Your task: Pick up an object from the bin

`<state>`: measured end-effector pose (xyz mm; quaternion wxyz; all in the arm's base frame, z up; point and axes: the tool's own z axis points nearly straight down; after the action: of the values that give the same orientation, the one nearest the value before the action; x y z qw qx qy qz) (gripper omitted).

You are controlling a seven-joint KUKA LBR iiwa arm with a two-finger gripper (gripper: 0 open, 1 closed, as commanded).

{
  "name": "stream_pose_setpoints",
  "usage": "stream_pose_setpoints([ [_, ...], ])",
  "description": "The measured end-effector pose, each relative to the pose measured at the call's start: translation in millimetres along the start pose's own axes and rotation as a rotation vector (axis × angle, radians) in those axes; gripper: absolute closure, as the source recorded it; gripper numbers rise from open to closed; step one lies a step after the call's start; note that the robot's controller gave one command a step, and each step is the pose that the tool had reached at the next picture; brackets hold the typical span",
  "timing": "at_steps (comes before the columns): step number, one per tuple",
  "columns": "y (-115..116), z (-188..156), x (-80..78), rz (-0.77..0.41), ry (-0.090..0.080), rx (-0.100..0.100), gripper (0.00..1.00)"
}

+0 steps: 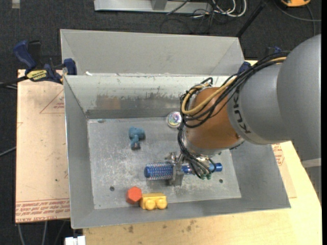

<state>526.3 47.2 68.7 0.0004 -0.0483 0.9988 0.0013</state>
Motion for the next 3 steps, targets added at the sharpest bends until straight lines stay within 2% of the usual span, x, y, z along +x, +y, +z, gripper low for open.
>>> stream_pose_setpoints([
  [2,0.7,-38.3,-0.9,-0.003,-0.001,0.002,1.0],
  [3,1.2,-92.4,-2.4,-0.004,-0.005,0.002,1.0],
])
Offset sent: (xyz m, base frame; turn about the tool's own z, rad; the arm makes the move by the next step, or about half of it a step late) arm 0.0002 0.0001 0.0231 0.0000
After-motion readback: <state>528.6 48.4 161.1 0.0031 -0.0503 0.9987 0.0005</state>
